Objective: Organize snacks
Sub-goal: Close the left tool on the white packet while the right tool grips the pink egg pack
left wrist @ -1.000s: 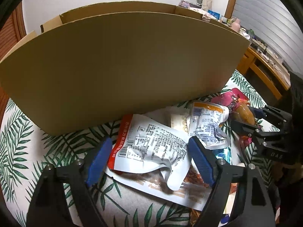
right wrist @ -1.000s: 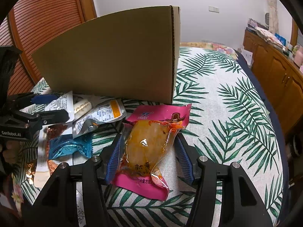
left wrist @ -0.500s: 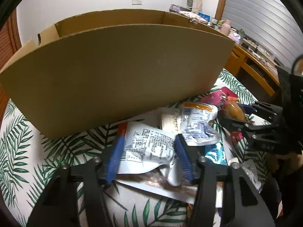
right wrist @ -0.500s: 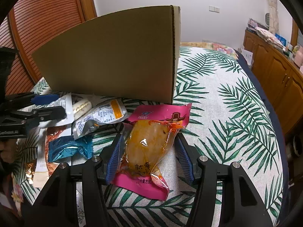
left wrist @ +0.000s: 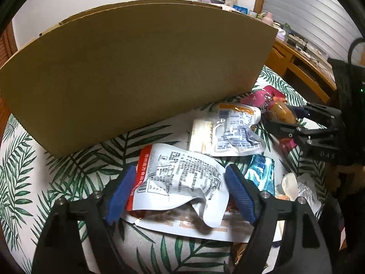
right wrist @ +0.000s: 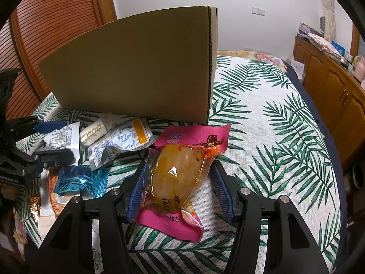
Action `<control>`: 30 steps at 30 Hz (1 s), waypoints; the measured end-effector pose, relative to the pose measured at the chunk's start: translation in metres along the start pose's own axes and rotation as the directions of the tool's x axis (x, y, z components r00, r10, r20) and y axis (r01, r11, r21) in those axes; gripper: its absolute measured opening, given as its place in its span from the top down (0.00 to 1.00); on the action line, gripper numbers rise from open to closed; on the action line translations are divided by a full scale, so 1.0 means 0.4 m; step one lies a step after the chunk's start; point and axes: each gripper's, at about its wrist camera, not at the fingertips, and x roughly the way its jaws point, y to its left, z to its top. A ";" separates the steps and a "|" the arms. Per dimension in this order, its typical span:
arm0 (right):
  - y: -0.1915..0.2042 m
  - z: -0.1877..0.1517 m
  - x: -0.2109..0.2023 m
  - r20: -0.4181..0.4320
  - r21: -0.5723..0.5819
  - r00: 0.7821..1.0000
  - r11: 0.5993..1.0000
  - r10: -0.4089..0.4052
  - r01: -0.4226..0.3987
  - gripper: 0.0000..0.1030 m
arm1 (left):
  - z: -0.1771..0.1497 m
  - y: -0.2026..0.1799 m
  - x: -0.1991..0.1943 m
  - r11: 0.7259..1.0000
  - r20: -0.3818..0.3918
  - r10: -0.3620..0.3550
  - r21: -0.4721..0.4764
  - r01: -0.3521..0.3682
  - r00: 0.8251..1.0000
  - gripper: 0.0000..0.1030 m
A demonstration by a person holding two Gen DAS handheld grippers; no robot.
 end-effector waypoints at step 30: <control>0.011 0.000 0.002 0.001 -0.011 1.000 1.000 -0.017 0.017 0.57 | -0.019 0.022 -0.094 0.999 0.137 0.032 -0.013 -0.031 0.990 0.48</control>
